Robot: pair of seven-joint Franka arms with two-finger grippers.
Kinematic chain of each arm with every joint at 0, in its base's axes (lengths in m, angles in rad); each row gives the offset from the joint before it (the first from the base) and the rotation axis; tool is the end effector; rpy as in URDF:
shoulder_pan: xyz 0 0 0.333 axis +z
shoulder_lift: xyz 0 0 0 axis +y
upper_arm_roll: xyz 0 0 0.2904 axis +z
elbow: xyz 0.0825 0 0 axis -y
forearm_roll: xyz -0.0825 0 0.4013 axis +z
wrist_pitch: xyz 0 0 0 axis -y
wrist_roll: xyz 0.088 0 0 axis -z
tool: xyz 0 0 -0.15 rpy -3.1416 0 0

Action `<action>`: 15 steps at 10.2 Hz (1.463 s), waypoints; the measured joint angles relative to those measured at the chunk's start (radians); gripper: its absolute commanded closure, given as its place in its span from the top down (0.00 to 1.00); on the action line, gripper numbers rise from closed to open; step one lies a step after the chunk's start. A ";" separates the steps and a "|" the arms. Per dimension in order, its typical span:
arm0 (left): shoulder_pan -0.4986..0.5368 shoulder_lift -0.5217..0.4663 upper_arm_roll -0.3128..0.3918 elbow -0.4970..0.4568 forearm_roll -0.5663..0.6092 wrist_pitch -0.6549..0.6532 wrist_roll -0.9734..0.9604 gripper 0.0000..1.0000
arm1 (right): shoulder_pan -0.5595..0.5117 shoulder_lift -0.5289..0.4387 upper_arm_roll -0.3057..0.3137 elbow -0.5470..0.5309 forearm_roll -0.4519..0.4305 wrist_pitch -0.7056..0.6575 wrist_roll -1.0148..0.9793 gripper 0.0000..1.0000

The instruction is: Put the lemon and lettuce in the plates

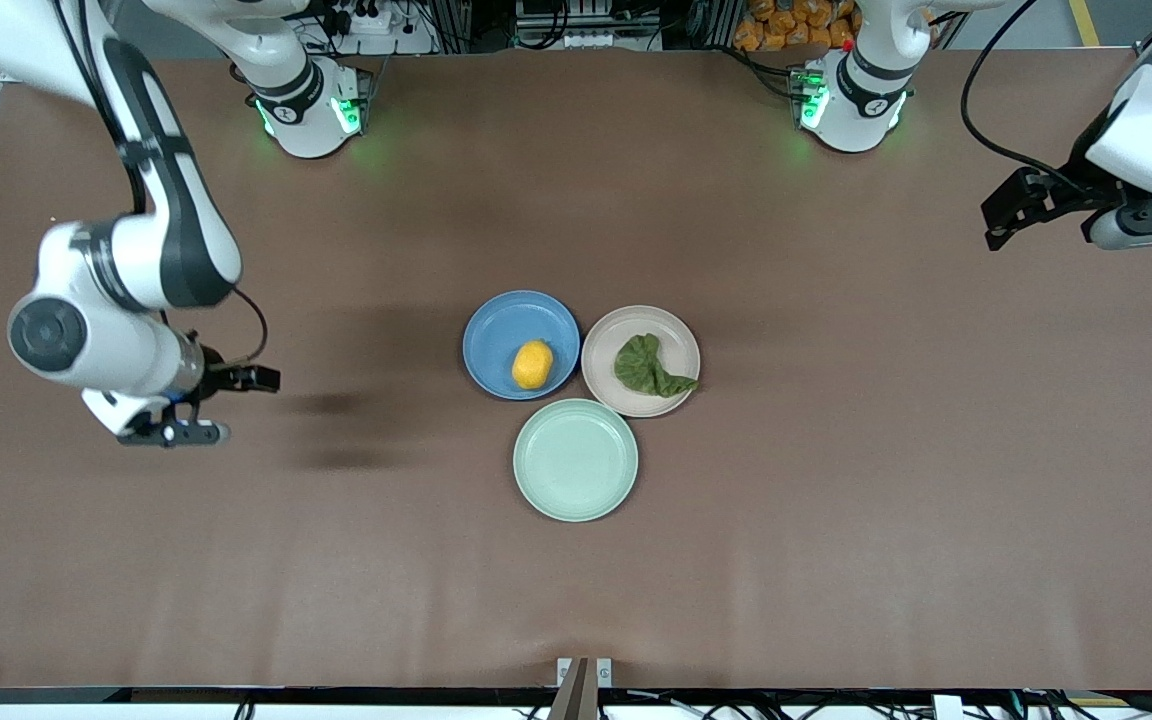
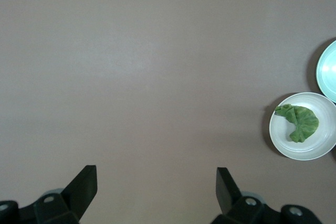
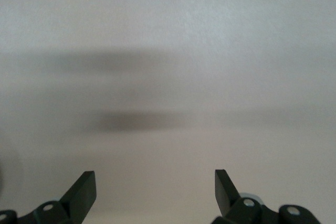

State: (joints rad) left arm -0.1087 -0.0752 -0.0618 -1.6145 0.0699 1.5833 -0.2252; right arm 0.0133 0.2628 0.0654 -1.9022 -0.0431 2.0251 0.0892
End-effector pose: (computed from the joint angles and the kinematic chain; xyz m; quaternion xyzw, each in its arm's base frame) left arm 0.5470 -0.0847 0.5782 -0.9987 -0.0277 -0.0288 0.0322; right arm 0.5986 0.0427 0.2752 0.9975 0.0050 -0.0684 0.0159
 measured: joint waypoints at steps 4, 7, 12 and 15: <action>0.001 0.001 -0.004 0.005 -0.002 0.000 0.000 1.00 | -0.028 -0.218 -0.005 -0.106 -0.003 -0.010 -0.077 1.00; 0.006 0.001 0.000 0.019 -0.002 0.000 0.009 1.00 | -0.025 -0.324 0.007 -0.042 -0.003 -0.140 -0.162 1.00; 0.008 0.001 0.002 0.028 -0.002 0.000 0.037 1.00 | -0.033 -0.342 -0.002 0.218 -0.002 -0.324 -0.336 1.00; 0.008 0.001 0.002 0.035 -0.002 0.000 0.048 1.00 | -0.034 -0.329 -0.007 0.280 0.012 -0.380 -0.365 1.00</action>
State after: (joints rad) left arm -0.1007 -0.0738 -0.0595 -1.5791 0.0684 1.5837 -0.1770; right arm -0.0207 -0.0662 0.0587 -1.6219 -0.0307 1.6450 -0.2762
